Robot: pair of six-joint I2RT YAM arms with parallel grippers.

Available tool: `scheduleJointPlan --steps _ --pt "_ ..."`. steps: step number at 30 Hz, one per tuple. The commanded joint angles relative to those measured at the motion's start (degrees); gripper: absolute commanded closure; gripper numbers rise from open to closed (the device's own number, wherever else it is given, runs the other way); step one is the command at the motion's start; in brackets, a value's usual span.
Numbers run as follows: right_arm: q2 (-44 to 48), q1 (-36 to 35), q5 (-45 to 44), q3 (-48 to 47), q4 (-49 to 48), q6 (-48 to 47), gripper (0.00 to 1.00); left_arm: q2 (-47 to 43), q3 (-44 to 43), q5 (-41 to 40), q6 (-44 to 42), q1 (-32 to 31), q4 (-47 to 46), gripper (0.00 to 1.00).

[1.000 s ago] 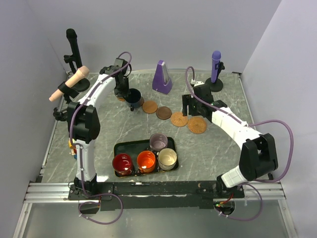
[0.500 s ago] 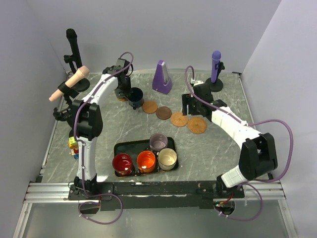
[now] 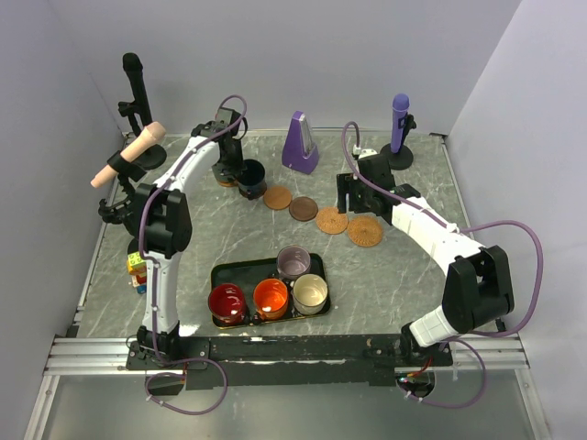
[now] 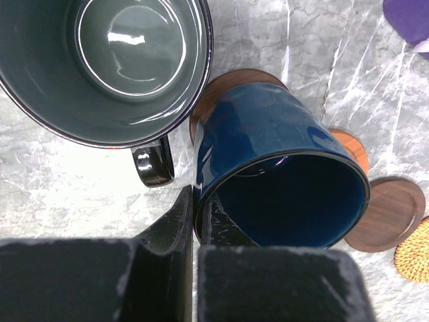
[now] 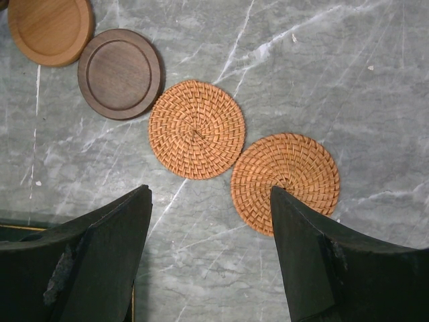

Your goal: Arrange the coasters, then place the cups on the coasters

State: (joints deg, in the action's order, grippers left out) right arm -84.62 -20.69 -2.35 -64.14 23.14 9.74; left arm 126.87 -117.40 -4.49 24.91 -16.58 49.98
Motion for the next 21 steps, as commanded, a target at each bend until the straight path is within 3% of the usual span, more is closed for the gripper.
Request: scheduleJointPlan --steps 1,21 --pt "-0.55 0.21 -0.02 -2.66 -1.69 -0.33 0.22 -1.10 -2.57 -0.26 2.08 -0.03 -3.74 0.99" --pt "-0.63 0.21 -0.02 -2.57 -1.51 -0.33 0.22 0.75 -3.53 -0.43 2.87 0.05 -4.27 0.99"
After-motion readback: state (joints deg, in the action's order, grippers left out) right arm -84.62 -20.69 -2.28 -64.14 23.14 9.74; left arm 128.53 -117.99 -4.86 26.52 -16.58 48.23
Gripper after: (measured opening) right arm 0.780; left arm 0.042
